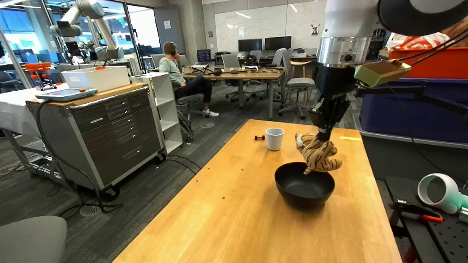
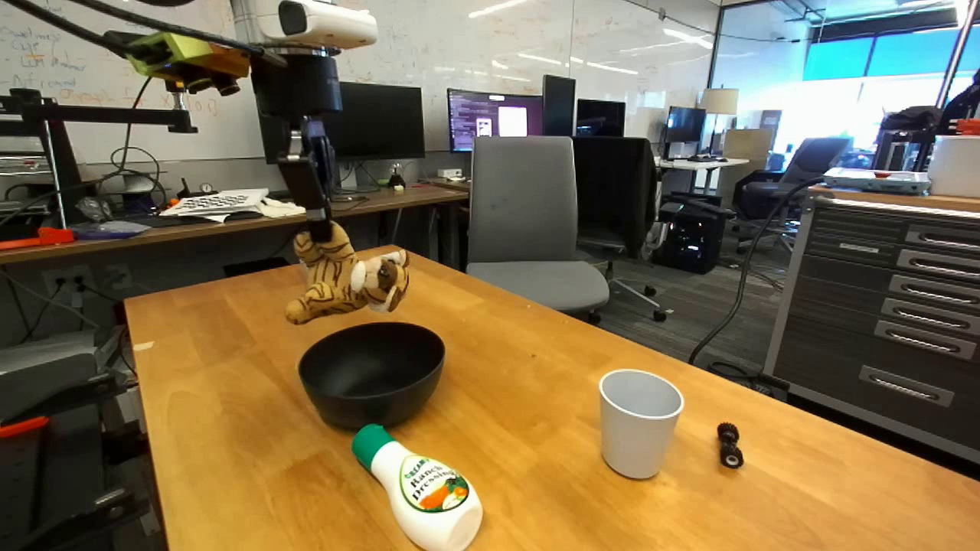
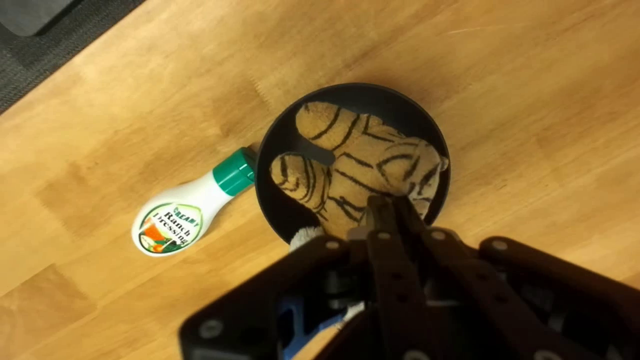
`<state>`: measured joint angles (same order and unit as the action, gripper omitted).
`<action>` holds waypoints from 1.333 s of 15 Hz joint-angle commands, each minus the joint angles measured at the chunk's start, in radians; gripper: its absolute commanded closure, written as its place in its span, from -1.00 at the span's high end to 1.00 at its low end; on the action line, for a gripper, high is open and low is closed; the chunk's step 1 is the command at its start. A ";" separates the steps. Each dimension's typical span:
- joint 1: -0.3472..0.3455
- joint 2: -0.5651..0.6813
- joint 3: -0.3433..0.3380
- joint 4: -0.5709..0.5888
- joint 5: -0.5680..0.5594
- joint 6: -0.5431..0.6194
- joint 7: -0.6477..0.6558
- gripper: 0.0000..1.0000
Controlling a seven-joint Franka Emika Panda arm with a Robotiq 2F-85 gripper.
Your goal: Put the toy tiger in the black bowl
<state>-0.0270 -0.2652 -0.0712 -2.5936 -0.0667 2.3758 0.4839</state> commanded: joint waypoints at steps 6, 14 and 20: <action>-0.058 0.033 0.020 -0.044 0.022 0.072 -0.066 -0.97; -0.052 0.152 0.030 -0.058 0.003 0.227 -0.029 -0.97; -0.043 0.227 0.037 -0.048 -0.026 0.282 0.007 -0.97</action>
<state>-0.0657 -0.0638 -0.0469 -2.6517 -0.0692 2.6273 0.4568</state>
